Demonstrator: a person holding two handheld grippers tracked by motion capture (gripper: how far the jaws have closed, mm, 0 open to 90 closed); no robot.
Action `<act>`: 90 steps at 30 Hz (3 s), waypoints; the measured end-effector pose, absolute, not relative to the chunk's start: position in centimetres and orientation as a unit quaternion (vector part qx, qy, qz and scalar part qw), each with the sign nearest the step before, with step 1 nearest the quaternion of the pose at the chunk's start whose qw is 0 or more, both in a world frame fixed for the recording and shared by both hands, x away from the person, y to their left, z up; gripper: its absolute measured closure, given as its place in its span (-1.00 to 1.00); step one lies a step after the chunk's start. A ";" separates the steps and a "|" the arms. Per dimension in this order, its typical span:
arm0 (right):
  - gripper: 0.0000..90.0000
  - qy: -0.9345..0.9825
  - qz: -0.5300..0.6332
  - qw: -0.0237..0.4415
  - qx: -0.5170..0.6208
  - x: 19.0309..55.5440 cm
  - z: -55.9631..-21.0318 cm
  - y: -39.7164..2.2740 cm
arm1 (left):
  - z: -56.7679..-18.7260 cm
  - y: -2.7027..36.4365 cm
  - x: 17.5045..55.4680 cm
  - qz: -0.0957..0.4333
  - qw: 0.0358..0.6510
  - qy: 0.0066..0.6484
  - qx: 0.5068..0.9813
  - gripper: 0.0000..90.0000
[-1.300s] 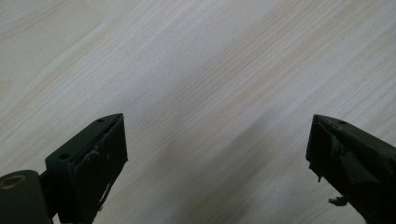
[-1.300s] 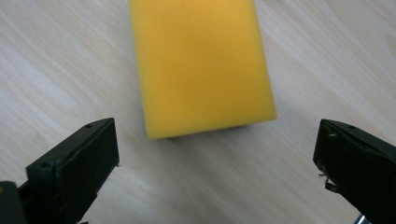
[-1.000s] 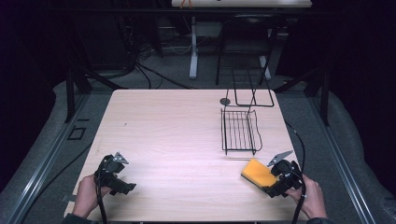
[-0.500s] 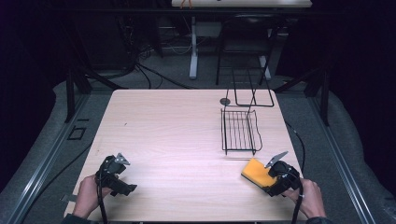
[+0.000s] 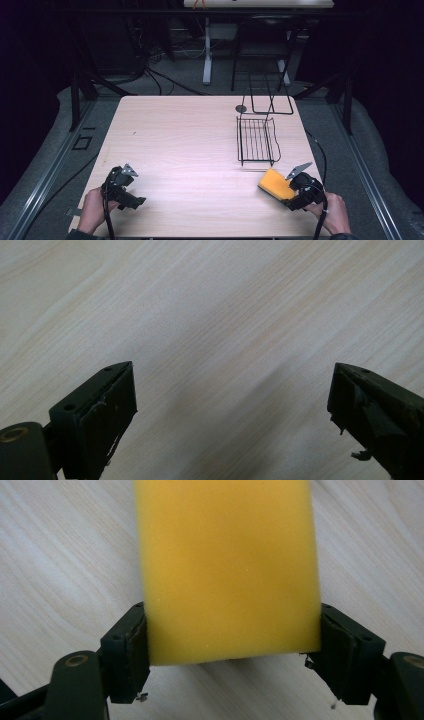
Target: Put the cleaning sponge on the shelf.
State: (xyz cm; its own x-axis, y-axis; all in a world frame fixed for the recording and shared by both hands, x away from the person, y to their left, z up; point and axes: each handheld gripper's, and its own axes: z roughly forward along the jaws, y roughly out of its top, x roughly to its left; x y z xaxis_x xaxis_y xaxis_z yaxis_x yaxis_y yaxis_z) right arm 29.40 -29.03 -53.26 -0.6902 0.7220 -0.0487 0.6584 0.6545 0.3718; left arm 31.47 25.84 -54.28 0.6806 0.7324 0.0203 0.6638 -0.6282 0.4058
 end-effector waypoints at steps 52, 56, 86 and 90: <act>-0.42 0.895 0.251 0.138 0.342 28.5 -48.4 -27.2 | -54.4 25.7 31.5 0.091 0.180 0.387 0.900 -0.87; -0.42 0.895 0.253 0.145 0.338 28.8 -48.0 -26.8 | -54.4 25.7 31.5 0.091 0.181 0.387 0.900 -0.87; -0.42 0.880 0.244 0.197 0.356 33.5 -47.3 -25.3 | -54.5 25.7 31.5 0.091 0.177 0.386 0.901 -0.86; -0.42 0.876 0.247 0.198 0.365 34.1 -47.4 -25.0 | -54.5 25.7 31.5 0.092 0.177 0.386 0.901 -0.86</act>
State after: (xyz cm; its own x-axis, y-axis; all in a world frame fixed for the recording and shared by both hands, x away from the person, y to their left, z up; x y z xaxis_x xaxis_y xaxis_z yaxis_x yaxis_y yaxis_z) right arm 34.13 -24.97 -47.38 -0.6554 0.7368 -0.1661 0.5418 0.6118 0.5764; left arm 31.47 25.68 -54.48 0.6850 0.7280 0.0284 0.6629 -0.6391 0.3901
